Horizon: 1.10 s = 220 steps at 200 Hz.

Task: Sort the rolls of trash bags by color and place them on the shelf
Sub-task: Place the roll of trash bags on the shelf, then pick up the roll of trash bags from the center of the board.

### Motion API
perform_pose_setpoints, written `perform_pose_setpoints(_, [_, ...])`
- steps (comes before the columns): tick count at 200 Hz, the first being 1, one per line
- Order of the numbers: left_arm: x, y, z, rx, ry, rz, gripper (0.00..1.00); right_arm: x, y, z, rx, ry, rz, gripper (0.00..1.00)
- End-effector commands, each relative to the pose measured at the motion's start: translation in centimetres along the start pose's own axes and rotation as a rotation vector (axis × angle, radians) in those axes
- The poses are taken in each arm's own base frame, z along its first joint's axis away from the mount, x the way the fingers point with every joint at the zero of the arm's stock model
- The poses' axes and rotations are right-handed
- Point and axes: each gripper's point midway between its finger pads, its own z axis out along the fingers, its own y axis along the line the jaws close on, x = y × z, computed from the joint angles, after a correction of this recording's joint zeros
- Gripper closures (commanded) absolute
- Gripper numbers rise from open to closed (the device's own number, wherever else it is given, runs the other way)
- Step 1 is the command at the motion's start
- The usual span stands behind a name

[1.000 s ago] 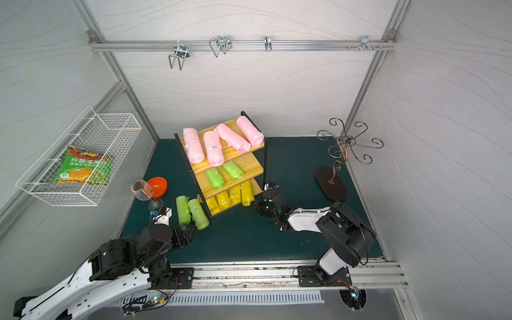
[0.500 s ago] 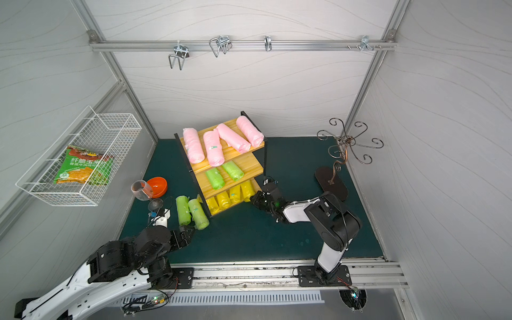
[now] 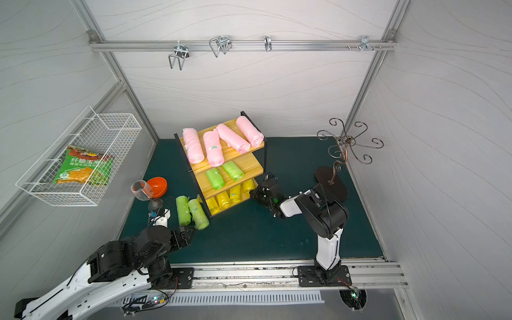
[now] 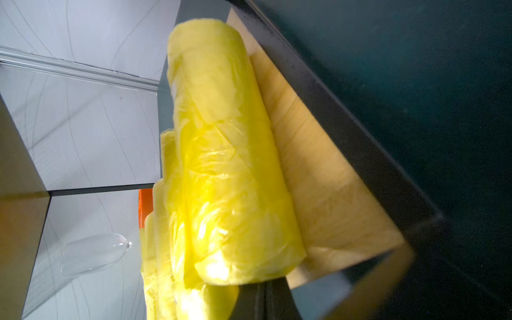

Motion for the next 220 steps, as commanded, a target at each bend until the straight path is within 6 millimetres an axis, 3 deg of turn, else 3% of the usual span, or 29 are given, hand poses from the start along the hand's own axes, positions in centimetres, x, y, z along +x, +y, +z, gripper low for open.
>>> perform_pose_setpoints(1, [-0.6, -0.3, -0.3, 0.000, -0.022, -0.007, 0.05, 1.7, 0.5, 0.1, -0.042, 0.062, -0.015, 1.00])
perform_pose_setpoints(34, [-0.6, -0.6, 0.0, 0.002, -0.019, -0.012, 0.05, 2.4, -0.2, -1.4, 0.001, 0.090, -0.011, 1.00])
perform_pose_setpoints(72, [-0.6, -0.9, 0.1, 0.006, -0.015, -0.019, 0.04, 2.8, 0.1, -4.3, 0.071, 0.121, -0.067, 0.82])
perform_pose_setpoints(110, [-0.2, -0.9, 0.5, -0.019, 0.008, -0.039, 0.04, 2.0, 2.2, -8.6, 0.099, 0.097, -0.191, 0.66])
perform_pose_setpoints(146, [0.7, -0.8, 1.5, -0.098, 0.084, -0.061, 0.03, 0.8, 4.0, -13.3, 0.126, 0.032, -0.337, 0.62])
perform_pose_setpoints(178, [2.6, -1.2, 3.9, -0.097, 0.310, -0.200, 0.06, -0.2, 5.3, -17.4, 0.134, -0.034, -0.435, 0.58])
perform_pose_setpoints(220, [-0.5, -1.6, 4.6, -0.060, 0.332, -0.255, 0.10, -0.7, 5.7, -20.8, 0.133, -0.093, -0.491, 0.57])
